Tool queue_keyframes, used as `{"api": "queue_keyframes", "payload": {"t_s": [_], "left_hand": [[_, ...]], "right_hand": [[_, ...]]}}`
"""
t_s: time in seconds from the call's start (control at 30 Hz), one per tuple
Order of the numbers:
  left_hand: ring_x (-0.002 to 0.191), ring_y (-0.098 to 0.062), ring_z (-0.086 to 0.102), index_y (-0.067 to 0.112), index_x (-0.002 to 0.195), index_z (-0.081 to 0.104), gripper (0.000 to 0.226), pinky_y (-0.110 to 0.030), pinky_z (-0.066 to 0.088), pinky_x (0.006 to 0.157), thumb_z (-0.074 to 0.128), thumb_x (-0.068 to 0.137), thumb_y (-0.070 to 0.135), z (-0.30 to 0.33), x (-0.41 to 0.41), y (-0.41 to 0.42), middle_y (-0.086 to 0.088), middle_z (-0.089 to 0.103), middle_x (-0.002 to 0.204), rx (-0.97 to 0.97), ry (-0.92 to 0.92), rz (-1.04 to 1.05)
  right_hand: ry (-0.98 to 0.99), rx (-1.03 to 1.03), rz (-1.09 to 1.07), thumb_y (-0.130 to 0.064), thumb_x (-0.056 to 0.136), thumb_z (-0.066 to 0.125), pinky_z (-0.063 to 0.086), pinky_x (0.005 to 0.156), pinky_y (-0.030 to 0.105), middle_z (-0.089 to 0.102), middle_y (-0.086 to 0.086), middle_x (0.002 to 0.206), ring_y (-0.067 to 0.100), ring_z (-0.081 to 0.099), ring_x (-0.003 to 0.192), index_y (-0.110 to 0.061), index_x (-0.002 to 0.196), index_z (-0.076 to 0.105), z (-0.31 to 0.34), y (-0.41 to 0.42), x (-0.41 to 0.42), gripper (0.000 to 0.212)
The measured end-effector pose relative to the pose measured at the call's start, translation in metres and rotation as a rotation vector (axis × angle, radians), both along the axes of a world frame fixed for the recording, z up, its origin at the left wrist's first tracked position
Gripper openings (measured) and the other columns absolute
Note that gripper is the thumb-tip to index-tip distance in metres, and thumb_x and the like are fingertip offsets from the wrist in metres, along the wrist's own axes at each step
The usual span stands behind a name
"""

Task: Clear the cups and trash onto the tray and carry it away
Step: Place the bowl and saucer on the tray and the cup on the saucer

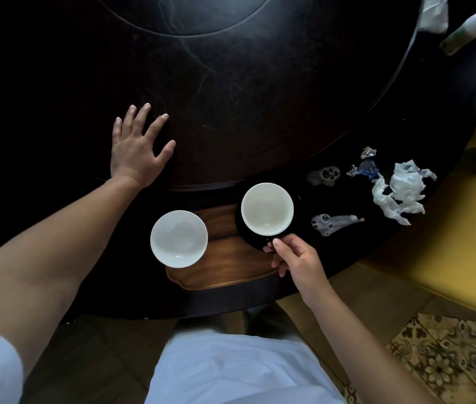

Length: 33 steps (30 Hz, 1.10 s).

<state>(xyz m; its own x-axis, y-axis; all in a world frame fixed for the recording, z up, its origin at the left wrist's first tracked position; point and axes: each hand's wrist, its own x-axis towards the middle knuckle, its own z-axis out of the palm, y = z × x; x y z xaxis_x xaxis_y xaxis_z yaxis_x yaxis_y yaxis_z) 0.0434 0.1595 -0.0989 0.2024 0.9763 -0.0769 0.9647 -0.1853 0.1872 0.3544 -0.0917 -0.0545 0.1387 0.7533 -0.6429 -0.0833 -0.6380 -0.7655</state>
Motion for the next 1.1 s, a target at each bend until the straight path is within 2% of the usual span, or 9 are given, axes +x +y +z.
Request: {"api": "queue_keyframes", "payload": {"t_s": [0.17, 0.27, 0.33, 0.5, 0.7, 0.87, 1.0, 1.1], "left_hand": [[0.157, -0.030, 0.008, 0.033, 0.156, 0.034, 0.062, -0.047, -0.001, 0.124, 0.041, 0.100, 0.058, 0.000, 0.001, 0.000, -0.006, 0.019, 0.169, -0.003, 0.003, 0.002], [0.157, -0.030, 0.008, 0.033, 0.156, 0.034, 0.061, -0.046, -0.001, 0.124, 0.042, 0.100, 0.057, 0.001, 0.002, -0.001, -0.006, 0.019, 0.169, -0.005, 0.004, 0.003], [0.157, -0.029, 0.007, 0.033, 0.156, 0.034, 0.061, -0.046, -0.001, 0.124, 0.042, 0.101, 0.057, 0.001, 0.002, -0.001, -0.006, 0.018, 0.169, -0.004, 0.006, 0.004], [0.157, -0.030, 0.006, 0.032, 0.157, 0.032, 0.060, -0.046, -0.003, 0.123, 0.042, 0.102, 0.056, 0.002, 0.004, -0.001, -0.006, 0.016, 0.170, -0.016, 0.017, -0.004], [0.158, -0.030, 0.004, 0.031, 0.157, 0.031, 0.060, -0.049, -0.002, 0.123, 0.042, 0.102, 0.054, 0.005, 0.008, 0.000, -0.007, 0.015, 0.169, -0.013, 0.007, -0.019], [0.157, -0.031, 0.005, 0.029, 0.157, 0.033, 0.059, -0.051, -0.001, 0.123, 0.049, 0.103, 0.049, 0.005, 0.009, -0.002, -0.009, 0.016, 0.169, -0.012, -0.019, -0.023], [0.155, -0.038, 0.011, 0.014, 0.152, 0.042, 0.064, -0.058, 0.008, 0.123, 0.058, 0.099, 0.048, 0.022, 0.037, 0.002, -0.021, 0.023, 0.165, -0.061, -0.054, -0.002], [0.152, -0.038, 0.023, 0.009, 0.141, 0.055, 0.058, -0.050, 0.016, 0.122, 0.059, 0.095, 0.045, 0.044, 0.091, -0.001, -0.020, 0.036, 0.158, 0.060, -0.148, -0.198]], "right_hand": [[-0.028, -0.010, 0.017, -0.021, 0.100, 0.061, 0.037, 0.044, 0.024, 0.074, 0.015, 0.092, 0.012, 0.051, 0.052, -0.009, 0.091, 0.067, -0.002, -0.007, 0.002, 0.017], [-0.009, -0.033, -0.008, -0.020, 0.100, 0.061, 0.034, 0.042, 0.020, 0.072, 0.009, 0.083, 0.010, 0.044, 0.047, -0.002, 0.094, 0.064, -0.003, -0.009, 0.002, 0.019], [-0.036, -0.039, -0.001, -0.023, 0.099, 0.062, 0.033, 0.043, 0.019, 0.067, 0.005, 0.076, 0.011, 0.042, 0.048, -0.007, 0.094, 0.067, -0.006, -0.011, 0.005, 0.017], [-0.081, -0.048, 0.027, -0.030, 0.098, 0.064, 0.035, 0.046, 0.021, 0.064, 0.003, 0.070, 0.010, 0.046, 0.050, -0.020, 0.090, 0.069, -0.011, -0.013, 0.012, 0.014], [-0.170, -0.021, 0.083, -0.030, 0.097, 0.065, 0.039, 0.048, 0.018, 0.071, 0.010, 0.075, 0.013, 0.054, 0.054, -0.021, 0.086, 0.067, -0.008, -0.010, 0.014, 0.015], [-0.195, -0.031, 0.099, -0.028, 0.097, 0.064, 0.041, 0.050, 0.018, 0.071, 0.007, 0.073, 0.009, 0.057, 0.054, -0.020, 0.087, 0.068, -0.002, -0.009, 0.013, 0.014], [-0.245, -0.021, 0.129, -0.027, 0.096, 0.064, 0.047, 0.055, 0.018, 0.072, 0.004, 0.075, 0.005, 0.060, 0.055, -0.020, 0.095, 0.069, 0.014, -0.005, 0.022, 0.009], [-0.301, 0.041, 0.055, -0.022, 0.096, 0.064, 0.050, 0.059, 0.017, 0.073, 0.004, 0.078, 0.001, 0.063, 0.060, -0.019, 0.100, 0.070, 0.031, 0.002, 0.050, 0.008]]}}
